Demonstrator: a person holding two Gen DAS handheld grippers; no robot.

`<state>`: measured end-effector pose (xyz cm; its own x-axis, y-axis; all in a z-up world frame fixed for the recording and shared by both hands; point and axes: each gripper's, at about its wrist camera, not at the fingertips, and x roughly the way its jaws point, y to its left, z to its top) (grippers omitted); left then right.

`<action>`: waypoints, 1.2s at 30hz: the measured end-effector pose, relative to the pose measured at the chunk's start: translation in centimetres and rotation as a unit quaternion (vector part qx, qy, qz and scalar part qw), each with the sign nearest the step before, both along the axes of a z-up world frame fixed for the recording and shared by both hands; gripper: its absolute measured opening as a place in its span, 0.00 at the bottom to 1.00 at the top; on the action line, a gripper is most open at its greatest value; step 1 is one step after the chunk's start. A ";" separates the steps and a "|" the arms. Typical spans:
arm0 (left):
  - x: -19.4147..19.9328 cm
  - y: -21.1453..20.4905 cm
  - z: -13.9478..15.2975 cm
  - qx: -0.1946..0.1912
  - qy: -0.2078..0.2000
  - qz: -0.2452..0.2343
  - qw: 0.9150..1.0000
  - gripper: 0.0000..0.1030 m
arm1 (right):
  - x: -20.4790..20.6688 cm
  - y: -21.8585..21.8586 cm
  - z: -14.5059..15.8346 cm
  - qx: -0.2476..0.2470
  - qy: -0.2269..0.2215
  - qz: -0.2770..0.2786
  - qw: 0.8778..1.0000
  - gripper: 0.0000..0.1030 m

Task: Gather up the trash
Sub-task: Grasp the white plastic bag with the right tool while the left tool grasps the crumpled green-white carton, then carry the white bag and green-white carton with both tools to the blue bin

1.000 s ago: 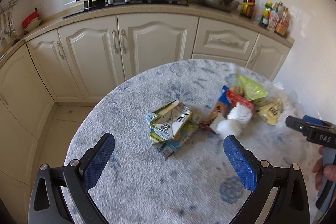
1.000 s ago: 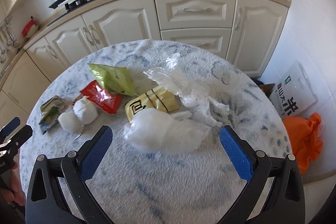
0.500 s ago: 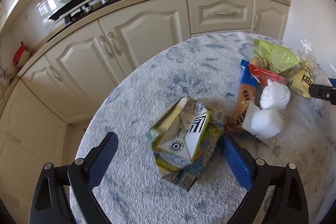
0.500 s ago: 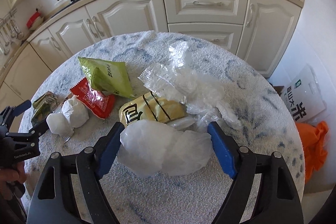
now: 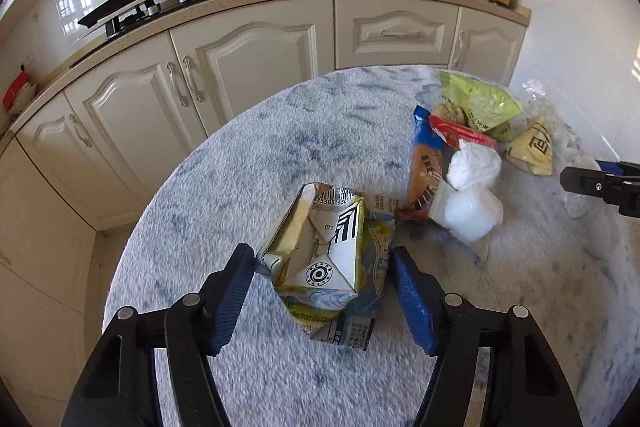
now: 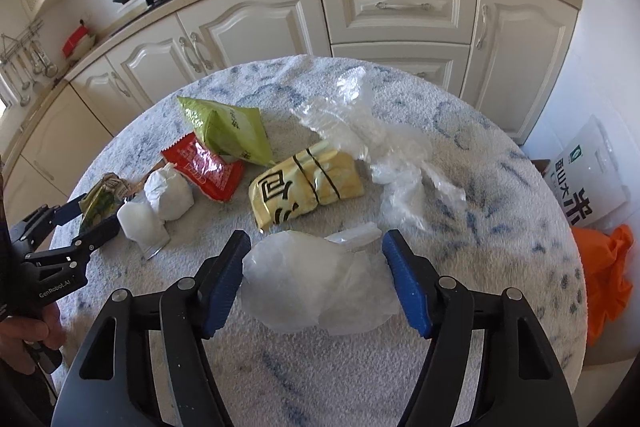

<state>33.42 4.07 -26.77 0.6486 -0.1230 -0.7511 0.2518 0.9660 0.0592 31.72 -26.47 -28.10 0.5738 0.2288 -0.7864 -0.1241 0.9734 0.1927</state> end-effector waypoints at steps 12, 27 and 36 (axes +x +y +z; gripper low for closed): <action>-7.1 0.2 3.2 -0.025 -0.015 0.004 1.000 0.60 | -4.1 0.0 0.8 0.003 -0.005 0.003 1.000 0.67; -8.1 -0.3 2.0 -0.033 0.016 -0.007 0.999 0.60 | -7.7 1.4 -1.2 -0.049 0.008 0.018 0.999 0.72; -12.2 -0.2 3.1 -0.058 0.017 -0.012 0.998 0.60 | -10.9 0.4 -0.8 -0.008 0.007 0.015 1.000 0.67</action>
<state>21.23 3.91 -23.69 0.6182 -0.2252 -0.7530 0.2752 0.9594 -0.0610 20.84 -26.12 -28.91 0.5551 0.2327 -0.7985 -0.1505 0.9723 0.1787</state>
